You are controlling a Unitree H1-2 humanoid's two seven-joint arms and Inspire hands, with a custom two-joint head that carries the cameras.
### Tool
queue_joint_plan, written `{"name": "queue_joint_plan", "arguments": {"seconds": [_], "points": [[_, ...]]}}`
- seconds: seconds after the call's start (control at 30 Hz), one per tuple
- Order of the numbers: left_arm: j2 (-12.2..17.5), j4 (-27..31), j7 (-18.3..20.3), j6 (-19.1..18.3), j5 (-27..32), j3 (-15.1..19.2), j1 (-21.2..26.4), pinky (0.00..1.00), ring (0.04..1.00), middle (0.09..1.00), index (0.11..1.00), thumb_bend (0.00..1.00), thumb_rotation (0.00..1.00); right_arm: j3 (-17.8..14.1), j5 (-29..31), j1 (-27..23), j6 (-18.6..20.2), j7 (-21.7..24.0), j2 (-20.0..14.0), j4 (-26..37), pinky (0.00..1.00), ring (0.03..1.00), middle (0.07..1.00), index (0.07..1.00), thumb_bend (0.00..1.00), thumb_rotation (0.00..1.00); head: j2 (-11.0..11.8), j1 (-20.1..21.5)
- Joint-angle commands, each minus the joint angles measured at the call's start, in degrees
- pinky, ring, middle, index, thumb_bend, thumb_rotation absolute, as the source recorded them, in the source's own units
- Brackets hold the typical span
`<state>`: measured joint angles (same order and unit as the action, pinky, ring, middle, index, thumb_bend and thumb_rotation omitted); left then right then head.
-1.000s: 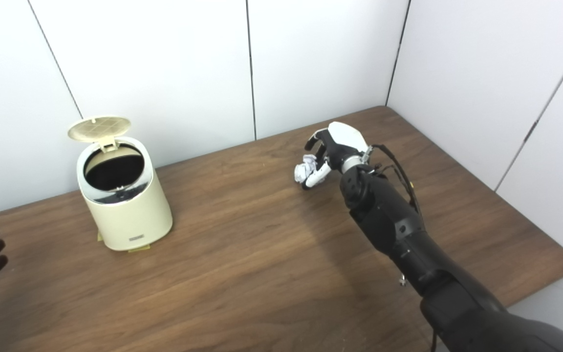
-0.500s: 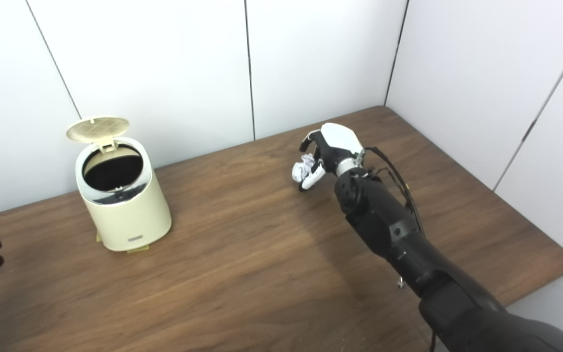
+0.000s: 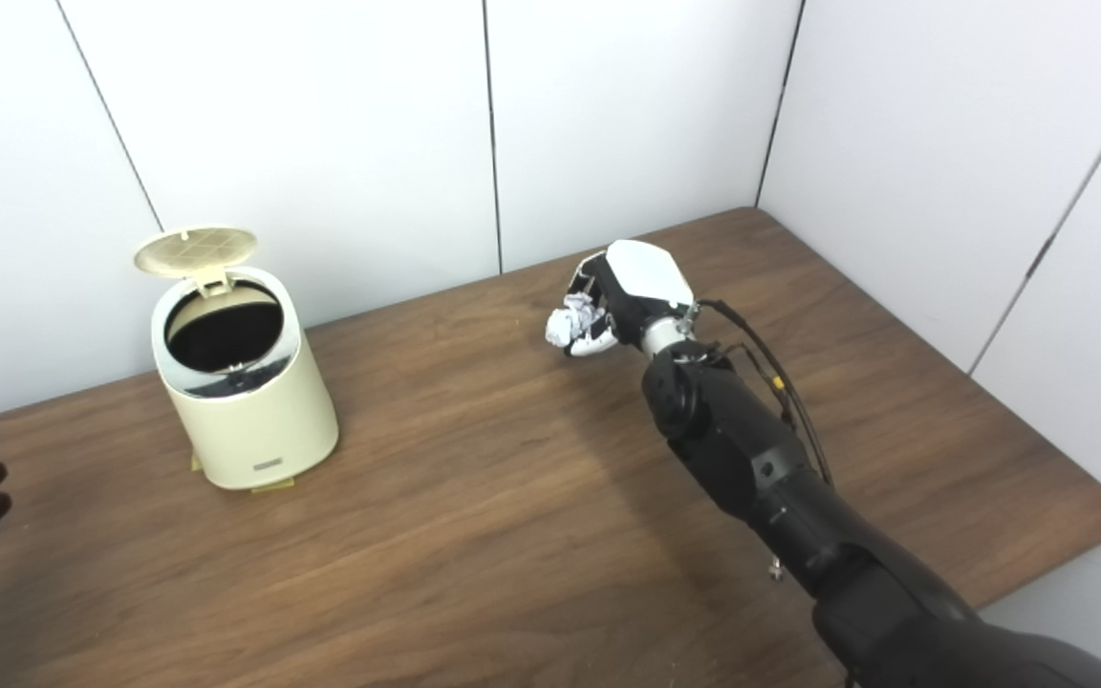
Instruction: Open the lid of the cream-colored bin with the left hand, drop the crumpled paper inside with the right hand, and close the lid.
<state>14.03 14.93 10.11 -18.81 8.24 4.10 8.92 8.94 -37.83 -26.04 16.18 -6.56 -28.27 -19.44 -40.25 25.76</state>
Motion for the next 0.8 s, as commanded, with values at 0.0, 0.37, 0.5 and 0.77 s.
{"name": "queue_joint_plan", "arguments": {"seconds": [0.0,0.37,0.5,0.77], "points": [[0.16,2.15,-0.13,0.83,0.05,0.05,2.3,1.0,1.0,1.0,1.0,0.39,0.92,-1.0,-0.6,-1.29,-2.16,-1.8,-2.03,3.3,0.36,0.387,0.504,0.504,0.5,0.0,-0.03,-0.6],[-0.56,1.4,-0.74,2.61,-2.39,-1.88,0.48,1.0,1.0,1.0,1.0,0.46,0.91,-1.83,-3.64,0.44,-5.17,-3.16,-0.7,18.56,0.32,0.391,0.52,0.511,0.5,0.0,0.35,-10.85],[-1.38,0.57,-0.89,3.94,-3.21,-2.39,-0.32,1.0,1.0,1.0,1.0,0.51,0.87,-0.85,-5.13,-0.13,-7.03,-2.97,0.91,24.08,0.41,0.387,0.513,0.513,0.5,0.0,0.46,-14.89],[-1.97,-2.32,-1.59,9.09,-6.62,-3.39,-1.58,1.0,1.0,1.0,1.0,0.6,0.87,0.53,-3.65,-2.85,-7.22,1.1,9.57,31.07,0.33,0.384,0.525,0.514,0.49,0.0,0.66,-20.54]]}}
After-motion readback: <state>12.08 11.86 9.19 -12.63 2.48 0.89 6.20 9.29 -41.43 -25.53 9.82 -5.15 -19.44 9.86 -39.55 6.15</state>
